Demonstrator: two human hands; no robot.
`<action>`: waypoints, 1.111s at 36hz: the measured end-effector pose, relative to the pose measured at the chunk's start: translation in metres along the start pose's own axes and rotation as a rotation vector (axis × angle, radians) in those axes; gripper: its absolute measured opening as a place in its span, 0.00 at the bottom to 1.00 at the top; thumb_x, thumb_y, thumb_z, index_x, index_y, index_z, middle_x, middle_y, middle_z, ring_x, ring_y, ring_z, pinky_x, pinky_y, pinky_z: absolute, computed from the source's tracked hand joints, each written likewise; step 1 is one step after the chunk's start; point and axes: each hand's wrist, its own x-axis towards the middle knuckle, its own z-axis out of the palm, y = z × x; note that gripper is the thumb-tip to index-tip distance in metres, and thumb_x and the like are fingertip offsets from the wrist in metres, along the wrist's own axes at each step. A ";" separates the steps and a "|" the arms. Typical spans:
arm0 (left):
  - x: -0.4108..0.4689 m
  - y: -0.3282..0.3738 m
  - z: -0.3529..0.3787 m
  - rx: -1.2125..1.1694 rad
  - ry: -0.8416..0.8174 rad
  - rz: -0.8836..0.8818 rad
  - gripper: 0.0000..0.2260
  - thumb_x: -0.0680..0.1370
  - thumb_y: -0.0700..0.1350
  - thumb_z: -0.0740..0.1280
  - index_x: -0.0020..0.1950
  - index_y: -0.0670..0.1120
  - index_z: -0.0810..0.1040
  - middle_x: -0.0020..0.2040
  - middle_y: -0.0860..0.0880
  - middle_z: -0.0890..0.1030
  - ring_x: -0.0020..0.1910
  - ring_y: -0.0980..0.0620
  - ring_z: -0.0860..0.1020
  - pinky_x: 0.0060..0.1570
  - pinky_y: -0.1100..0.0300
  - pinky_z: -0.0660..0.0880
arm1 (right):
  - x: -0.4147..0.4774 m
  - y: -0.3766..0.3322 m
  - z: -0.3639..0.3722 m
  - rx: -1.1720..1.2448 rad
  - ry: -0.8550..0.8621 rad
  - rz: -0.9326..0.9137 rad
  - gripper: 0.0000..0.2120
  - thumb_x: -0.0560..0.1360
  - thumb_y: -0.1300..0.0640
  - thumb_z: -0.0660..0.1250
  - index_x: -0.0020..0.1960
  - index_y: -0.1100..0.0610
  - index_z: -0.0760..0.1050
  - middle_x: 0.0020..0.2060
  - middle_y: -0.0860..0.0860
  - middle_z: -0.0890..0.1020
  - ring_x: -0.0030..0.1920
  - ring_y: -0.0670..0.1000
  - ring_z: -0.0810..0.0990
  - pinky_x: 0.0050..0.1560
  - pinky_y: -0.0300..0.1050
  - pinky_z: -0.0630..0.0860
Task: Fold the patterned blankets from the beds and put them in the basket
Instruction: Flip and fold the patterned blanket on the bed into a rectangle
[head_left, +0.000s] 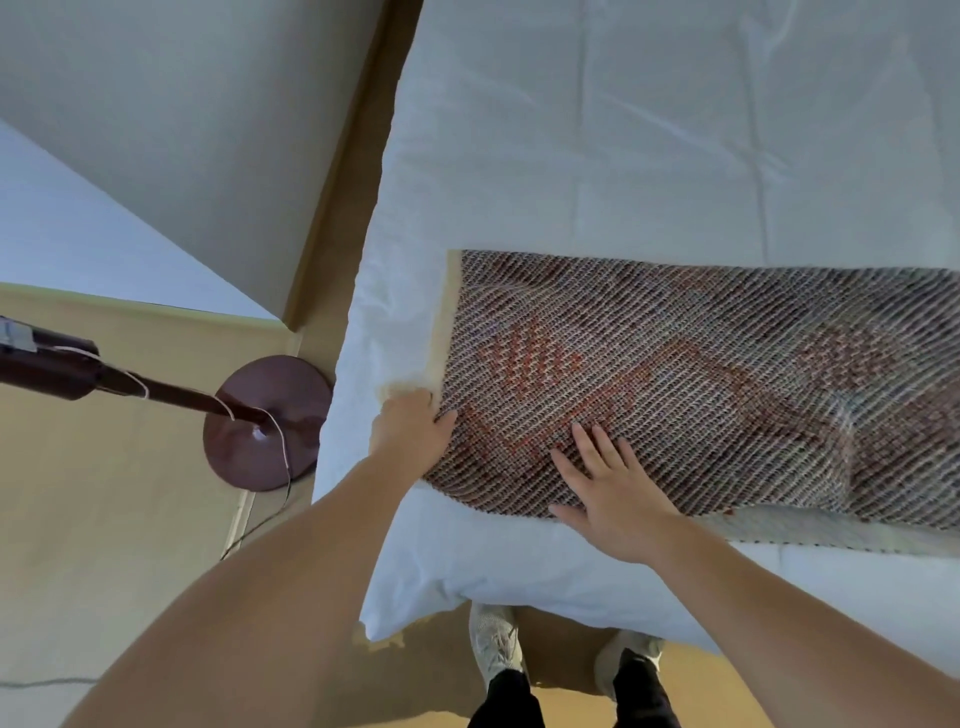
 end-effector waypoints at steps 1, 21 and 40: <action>-0.003 -0.002 0.000 -0.030 0.013 0.003 0.13 0.79 0.54 0.61 0.42 0.46 0.66 0.36 0.49 0.72 0.40 0.44 0.75 0.38 0.53 0.71 | 0.004 -0.004 -0.004 0.009 0.003 0.005 0.39 0.70 0.32 0.29 0.77 0.48 0.34 0.75 0.54 0.30 0.75 0.58 0.31 0.74 0.58 0.35; 0.000 -0.046 0.019 -0.140 -0.007 -0.053 0.16 0.78 0.59 0.59 0.38 0.48 0.66 0.35 0.51 0.74 0.37 0.49 0.73 0.32 0.56 0.66 | 0.218 -0.019 -0.203 0.164 0.456 0.197 0.14 0.79 0.61 0.59 0.64 0.61 0.70 0.56 0.58 0.78 0.54 0.58 0.76 0.47 0.46 0.70; 0.004 0.007 0.032 0.281 0.258 0.280 0.29 0.79 0.48 0.53 0.77 0.43 0.47 0.78 0.41 0.50 0.77 0.42 0.47 0.74 0.46 0.40 | 0.138 0.011 -0.080 -0.018 0.442 0.097 0.32 0.80 0.39 0.40 0.78 0.55 0.41 0.77 0.57 0.40 0.77 0.56 0.38 0.76 0.56 0.38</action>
